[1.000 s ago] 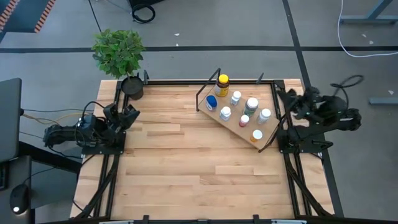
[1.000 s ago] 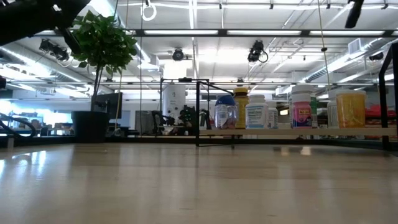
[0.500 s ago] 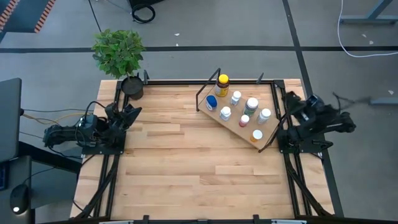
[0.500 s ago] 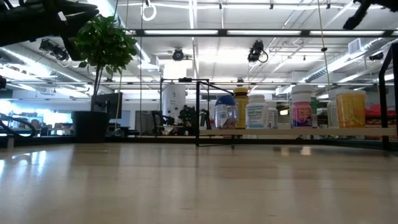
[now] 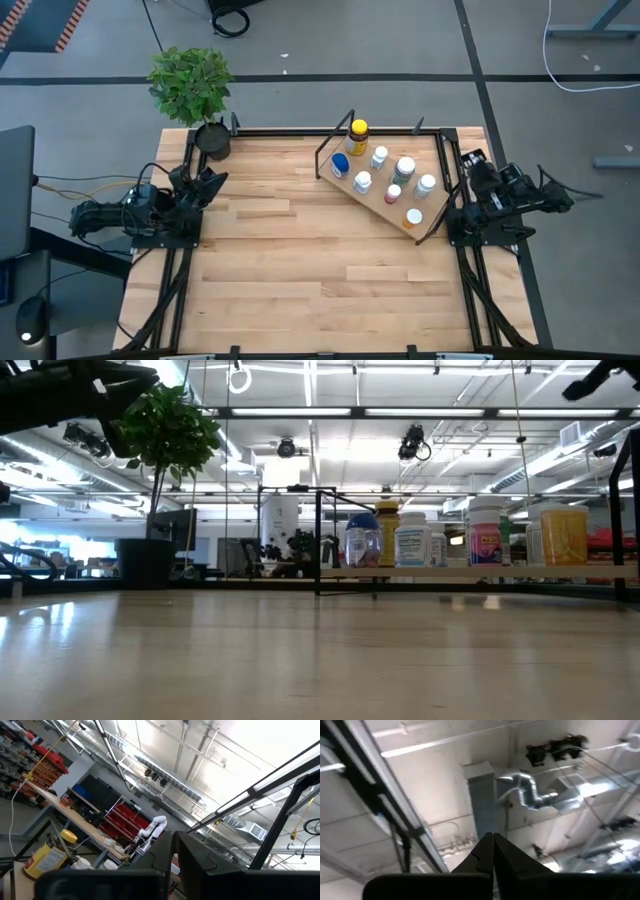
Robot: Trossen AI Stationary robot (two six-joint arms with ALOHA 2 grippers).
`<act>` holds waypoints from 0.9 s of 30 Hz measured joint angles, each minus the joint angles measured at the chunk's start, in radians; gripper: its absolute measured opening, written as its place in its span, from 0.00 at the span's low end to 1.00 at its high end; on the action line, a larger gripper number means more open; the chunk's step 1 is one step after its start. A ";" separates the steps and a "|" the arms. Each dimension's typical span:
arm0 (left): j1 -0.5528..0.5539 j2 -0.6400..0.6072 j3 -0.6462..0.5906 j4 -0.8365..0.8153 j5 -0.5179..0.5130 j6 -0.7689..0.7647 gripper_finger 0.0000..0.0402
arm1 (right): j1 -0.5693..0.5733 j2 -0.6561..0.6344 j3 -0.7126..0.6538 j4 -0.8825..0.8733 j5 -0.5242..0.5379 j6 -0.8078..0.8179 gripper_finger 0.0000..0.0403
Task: Pick and place medicine bottles onto shelf by color
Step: Return to Home Position
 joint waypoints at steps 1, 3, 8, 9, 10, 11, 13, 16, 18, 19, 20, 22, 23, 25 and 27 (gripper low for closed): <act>0.000 0.000 0.000 0.000 0.000 0.000 0.09 | 0.000 0.000 0.000 0.013 -0.047 -0.003 0.02; 0.000 0.000 0.000 0.000 0.000 0.000 0.10 | 0.000 -0.001 0.000 0.012 -0.111 -0.003 0.02; 0.000 0.000 0.000 0.000 0.000 0.000 0.09 | 0.000 -0.001 0.000 -0.145 -0.139 0.023 0.02; 0.000 0.000 0.000 0.000 0.000 0.000 0.09 | 0.000 -0.001 0.000 -0.190 -0.136 0.032 0.02; 0.000 0.000 0.000 0.000 0.000 0.000 0.08 | 0.000 -0.001 0.000 -0.241 -0.122 0.042 0.02; 0.000 0.000 0.000 0.000 0.000 0.000 0.08 | 0.000 -0.001 0.000 -0.295 -0.104 0.058 0.02; 0.000 0.000 0.000 0.000 0.000 0.000 0.07 | 0.000 0.000 0.000 -0.372 -0.081 0.084 0.02; 0.000 0.000 0.000 0.000 0.000 0.000 0.07 | 0.000 0.000 0.000 -0.406 -0.065 0.097 0.02; 0.000 0.000 0.000 0.000 0.000 0.000 0.07 | 0.000 0.000 0.000 -0.398 -0.053 0.075 0.02; 0.000 0.000 0.000 0.000 0.000 0.000 0.08 | 0.000 0.000 0.000 -0.400 -0.051 0.063 0.02; 0.000 0.000 0.000 0.000 0.000 0.000 0.08 | 0.000 0.000 0.000 -0.402 -0.046 0.043 0.02; 0.000 0.000 0.000 0.000 0.000 0.000 0.09 | 0.000 0.000 0.000 -0.434 -0.027 -0.008 0.02; 0.000 0.000 0.000 0.000 0.000 0.000 0.09 | 0.000 0.000 0.000 -0.457 -0.024 -0.030 0.02; 0.000 0.000 0.000 0.000 0.000 0.000 0.10 | 0.000 0.000 0.000 -0.484 -0.024 -0.054 0.02; 0.000 0.000 0.000 0.000 0.000 0.000 0.10 | 0.000 0.000 0.000 -0.503 -0.024 -0.029 0.02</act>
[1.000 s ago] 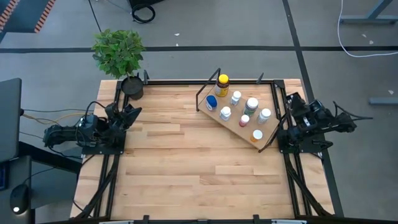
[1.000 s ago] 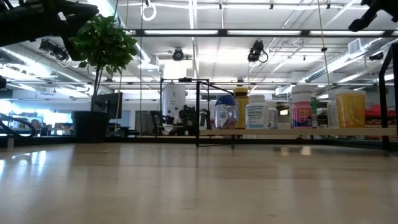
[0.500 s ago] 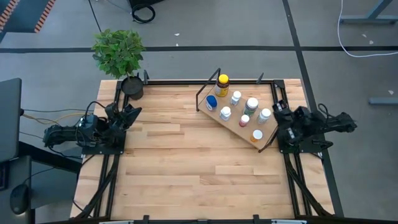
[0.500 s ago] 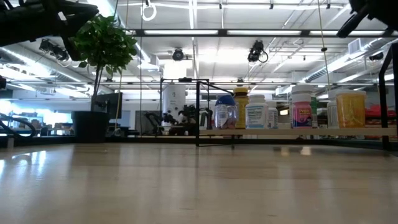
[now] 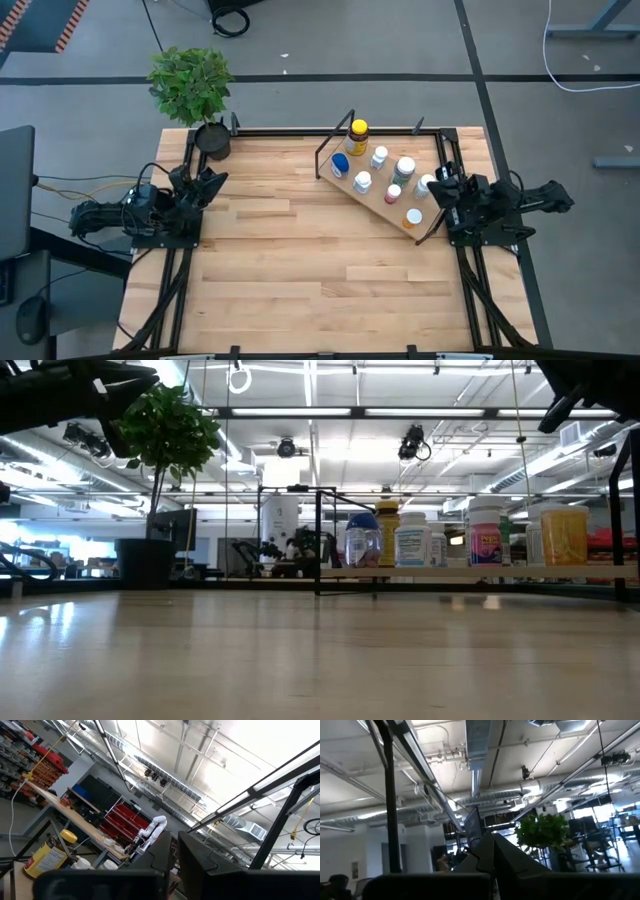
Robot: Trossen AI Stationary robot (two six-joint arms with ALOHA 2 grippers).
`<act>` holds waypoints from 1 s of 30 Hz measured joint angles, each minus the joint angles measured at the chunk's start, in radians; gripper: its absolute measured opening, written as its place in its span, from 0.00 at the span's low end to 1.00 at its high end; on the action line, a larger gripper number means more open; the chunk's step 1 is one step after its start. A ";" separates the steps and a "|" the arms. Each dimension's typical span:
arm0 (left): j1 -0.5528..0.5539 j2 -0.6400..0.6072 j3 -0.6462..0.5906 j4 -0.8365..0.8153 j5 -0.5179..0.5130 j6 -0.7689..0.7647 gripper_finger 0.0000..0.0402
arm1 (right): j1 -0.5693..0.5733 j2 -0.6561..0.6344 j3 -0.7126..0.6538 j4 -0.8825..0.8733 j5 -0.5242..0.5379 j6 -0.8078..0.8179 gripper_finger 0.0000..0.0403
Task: Pick and place medicine bottles onto shelf by color
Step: Return to Home Position
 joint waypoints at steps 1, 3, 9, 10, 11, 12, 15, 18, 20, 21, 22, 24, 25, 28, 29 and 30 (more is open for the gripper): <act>0.000 0.000 0.000 0.000 0.000 0.000 0.10 | 0.000 0.001 0.000 0.002 0.000 0.020 0.02; 0.000 0.000 0.000 0.000 0.000 0.000 0.10 | 0.000 0.001 0.000 0.012 0.000 0.044 0.02; 0.000 0.000 0.000 0.000 0.000 0.000 0.08 | 0.000 0.001 0.000 0.087 -0.001 0.048 0.02; 0.000 0.000 0.000 0.000 0.000 0.000 0.07 | 0.000 0.001 0.000 0.103 -0.001 0.048 0.02; 0.000 0.000 0.000 0.000 0.000 0.000 0.08 | 0.000 0.001 0.000 0.114 -0.001 0.048 0.02; 0.000 0.000 0.000 0.000 0.000 0.000 0.08 | 0.000 0.001 0.000 0.127 -0.001 0.048 0.02; 0.000 0.000 0.000 0.000 0.000 0.000 0.09 | 0.000 0.001 0.000 0.164 -0.001 0.048 0.02; 0.000 0.000 0.000 0.000 0.000 0.000 0.10 | 0.000 0.001 0.000 0.183 -0.001 0.048 0.02; 0.000 0.000 0.000 0.000 0.000 0.000 0.10 | 0.000 0.001 0.000 0.181 -0.002 0.048 0.02; 0.000 0.000 0.000 0.000 0.000 0.000 0.10 | 0.000 0.001 0.000 0.181 -0.002 0.048 0.02; 0.000 0.000 0.000 0.000 0.000 0.000 0.10 | 0.000 0.001 0.000 0.181 -0.002 0.048 0.02; 0.000 0.000 0.000 0.000 0.000 0.000 0.09 | 0.000 0.001 0.000 0.182 -0.002 0.048 0.02; 0.000 0.000 0.000 0.000 0.000 0.000 0.08 | 0.000 0.001 0.000 0.182 -0.002 0.048 0.02; 0.000 0.000 0.000 0.000 0.000 0.000 0.07 | 0.000 0.001 0.000 0.181 -0.002 0.048 0.02; 0.000 0.000 0.000 0.000 0.000 0.000 0.07 | 0.000 0.001 0.000 0.181 -0.002 0.048 0.02; 0.000 0.000 0.000 0.000 0.000 0.000 0.07 | 0.000 0.001 0.000 0.181 -0.002 0.048 0.02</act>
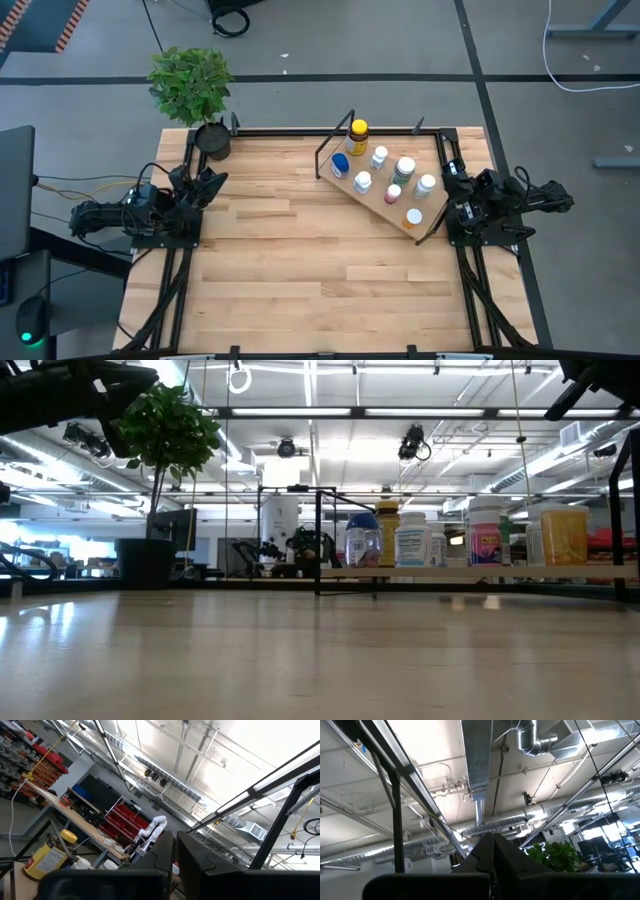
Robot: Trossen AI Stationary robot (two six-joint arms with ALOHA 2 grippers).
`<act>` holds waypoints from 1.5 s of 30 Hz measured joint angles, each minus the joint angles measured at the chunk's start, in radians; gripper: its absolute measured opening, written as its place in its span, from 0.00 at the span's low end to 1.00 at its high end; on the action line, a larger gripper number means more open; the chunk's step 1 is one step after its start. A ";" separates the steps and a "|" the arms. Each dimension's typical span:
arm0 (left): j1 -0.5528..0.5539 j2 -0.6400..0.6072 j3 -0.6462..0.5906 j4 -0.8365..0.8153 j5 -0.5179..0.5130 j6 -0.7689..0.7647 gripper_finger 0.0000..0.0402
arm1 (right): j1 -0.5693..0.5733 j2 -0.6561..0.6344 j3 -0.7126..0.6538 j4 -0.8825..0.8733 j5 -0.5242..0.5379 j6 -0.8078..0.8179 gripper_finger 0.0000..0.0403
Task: Pick and place medicine bottles onto shelf by color
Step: Return to Home Position
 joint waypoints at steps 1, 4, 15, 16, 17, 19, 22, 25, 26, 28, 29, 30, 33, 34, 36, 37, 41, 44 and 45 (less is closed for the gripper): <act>0.000 0.000 0.000 0.000 0.000 0.000 0.07 | 0.000 0.000 0.000 0.000 0.000 0.000 0.02; 0.000 0.000 0.000 0.000 0.000 0.000 0.07 | 0.000 0.000 0.000 0.000 0.000 0.000 0.02; 0.000 0.000 0.000 0.000 0.000 0.000 0.10 | 0.000 0.000 0.000 0.000 0.000 0.000 0.02; 0.000 0.000 0.000 0.000 0.000 0.000 0.10 | 0.000 0.000 0.000 0.000 0.000 0.000 0.02; 0.000 0.000 0.000 0.000 0.000 0.000 0.10 | 0.000 0.000 0.000 0.000 0.000 0.000 0.02; 0.000 0.000 0.000 0.000 0.000 0.000 0.09 | 0.000 0.000 0.000 0.000 0.000 0.000 0.02; 0.000 0.000 0.000 0.000 0.000 0.000 0.08 | 0.000 0.000 0.000 0.000 0.000 0.000 0.02; 0.000 0.000 0.000 0.000 0.000 0.000 0.07 | 0.000 0.000 0.000 0.000 0.000 0.000 0.02; 0.000 0.000 0.000 0.000 0.000 0.000 0.07 | 0.000 0.000 0.000 0.000 0.000 0.000 0.02; 0.000 0.000 0.000 0.000 0.000 0.000 0.08 | 0.000 0.000 0.000 0.000 0.000 0.000 0.02; 0.000 0.000 0.000 0.000 0.000 0.000 0.08 | 0.000 0.000 0.000 0.000 0.000 0.000 0.02; 0.000 0.000 0.000 0.000 0.000 0.000 0.09 | 0.000 0.000 0.000 0.000 0.000 0.000 0.02; 0.000 0.000 0.000 0.000 0.000 0.000 0.10 | 0.000 0.000 0.000 0.000 0.000 0.000 0.02; 0.000 0.000 0.000 0.000 0.000 0.000 0.10 | 0.000 0.000 0.000 0.000 0.000 0.000 0.02; 0.000 0.000 0.000 0.000 0.000 0.000 0.10 | 0.000 0.000 0.000 0.000 0.000 0.000 0.02; 0.000 0.000 0.000 0.000 0.000 0.000 0.10 | 0.000 0.000 0.000 0.000 0.000 0.000 0.02; 0.000 0.000 0.000 0.000 0.000 0.000 0.09 | 0.000 0.000 0.000 0.000 -0.001 0.000 0.02; 0.000 0.000 0.000 0.000 0.000 0.000 0.08 | 0.000 0.000 0.000 0.000 0.000 0.000 0.02; 0.000 0.000 0.000 0.000 0.000 0.000 0.07 | 0.000 0.000 0.000 0.000 0.000 0.000 0.02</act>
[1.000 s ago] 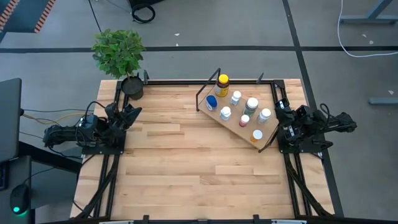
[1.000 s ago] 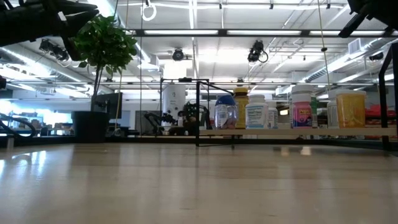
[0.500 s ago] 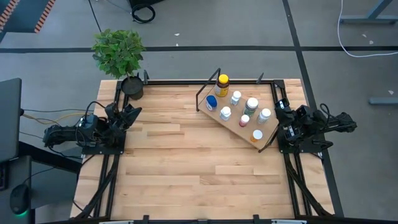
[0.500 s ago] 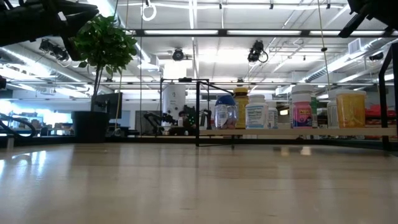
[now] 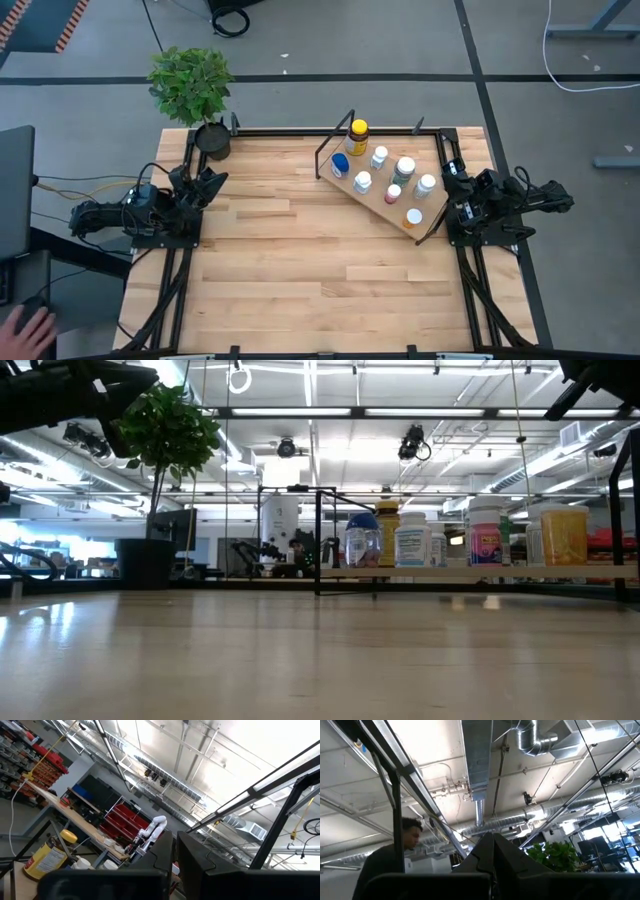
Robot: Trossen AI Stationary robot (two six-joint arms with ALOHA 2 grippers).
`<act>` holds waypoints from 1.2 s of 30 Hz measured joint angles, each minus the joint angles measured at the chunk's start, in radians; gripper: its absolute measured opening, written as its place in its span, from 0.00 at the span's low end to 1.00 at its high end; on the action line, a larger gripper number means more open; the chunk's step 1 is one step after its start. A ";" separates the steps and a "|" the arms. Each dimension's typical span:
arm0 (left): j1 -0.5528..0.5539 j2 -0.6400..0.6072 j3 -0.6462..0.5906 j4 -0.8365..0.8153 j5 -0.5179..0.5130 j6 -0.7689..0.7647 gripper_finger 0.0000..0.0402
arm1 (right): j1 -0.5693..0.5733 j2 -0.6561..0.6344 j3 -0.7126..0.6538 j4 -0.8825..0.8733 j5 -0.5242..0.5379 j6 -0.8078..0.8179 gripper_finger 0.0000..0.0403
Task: Pick and place medicine bottles onto shelf by color
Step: Return to Home Position
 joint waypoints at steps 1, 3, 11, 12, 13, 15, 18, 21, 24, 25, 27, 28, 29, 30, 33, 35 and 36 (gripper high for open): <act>0.000 0.000 0.000 0.000 0.000 0.000 0.07 | 0.000 0.000 0.000 0.000 0.000 0.000 0.02; 0.000 0.000 0.000 0.000 0.000 0.000 0.08 | 0.000 0.000 0.000 0.000 0.000 0.000 0.02; 0.000 0.000 0.000 0.000 0.000 0.000 0.10 | 0.000 0.000 0.000 0.000 0.000 0.000 0.02; 0.000 0.000 0.000 0.000 0.000 0.000 0.10 | 0.000 0.000 0.000 0.000 0.000 0.000 0.02; 0.000 0.000 0.000 0.000 0.000 0.000 0.10 | 0.000 0.000 0.000 0.000 0.000 0.000 0.02; 0.000 0.000 0.000 0.000 0.000 0.000 0.09 | 0.000 0.000 0.000 0.000 0.000 0.000 0.02; 0.000 0.000 0.000 0.000 0.000 0.000 0.08 | 0.000 0.000 0.000 0.000 0.000 0.000 0.02; 0.000 0.000 0.000 0.000 0.000 0.000 0.08 | 0.000 0.000 0.000 0.000 0.000 0.000 0.02; 0.000 0.000 0.000 0.000 0.000 0.000 0.09 | 0.000 0.000 0.000 0.000 0.000 0.000 0.02; 0.000 0.000 0.000 0.000 0.000 0.000 0.09 | 0.000 0.000 0.000 0.000 0.000 0.000 0.02; 0.000 0.000 0.000 0.000 0.000 0.000 0.10 | 0.000 0.000 0.000 0.000 0.000 0.000 0.02; 0.000 0.000 0.000 0.000 0.000 0.000 0.10 | 0.000 0.000 0.000 0.000 0.000 0.000 0.02; 0.000 0.000 0.000 0.000 0.000 0.000 0.10 | 0.000 0.000 0.000 0.000 0.000 0.000 0.02; 0.000 0.000 0.000 0.000 0.000 0.000 0.10 | 0.000 0.000 0.000 0.000 0.000 0.000 0.02; 0.000 0.000 0.000 0.000 0.000 0.000 0.09 | 0.000 0.000 0.000 0.000 0.000 0.000 0.02; 0.000 0.000 0.000 0.000 0.000 0.000 0.08 | 0.000 0.000 0.000 0.000 0.000 0.000 0.02; 0.000 0.000 0.000 0.000 0.000 0.000 0.08 | 0.000 0.000 0.000 0.000 0.000 0.000 0.02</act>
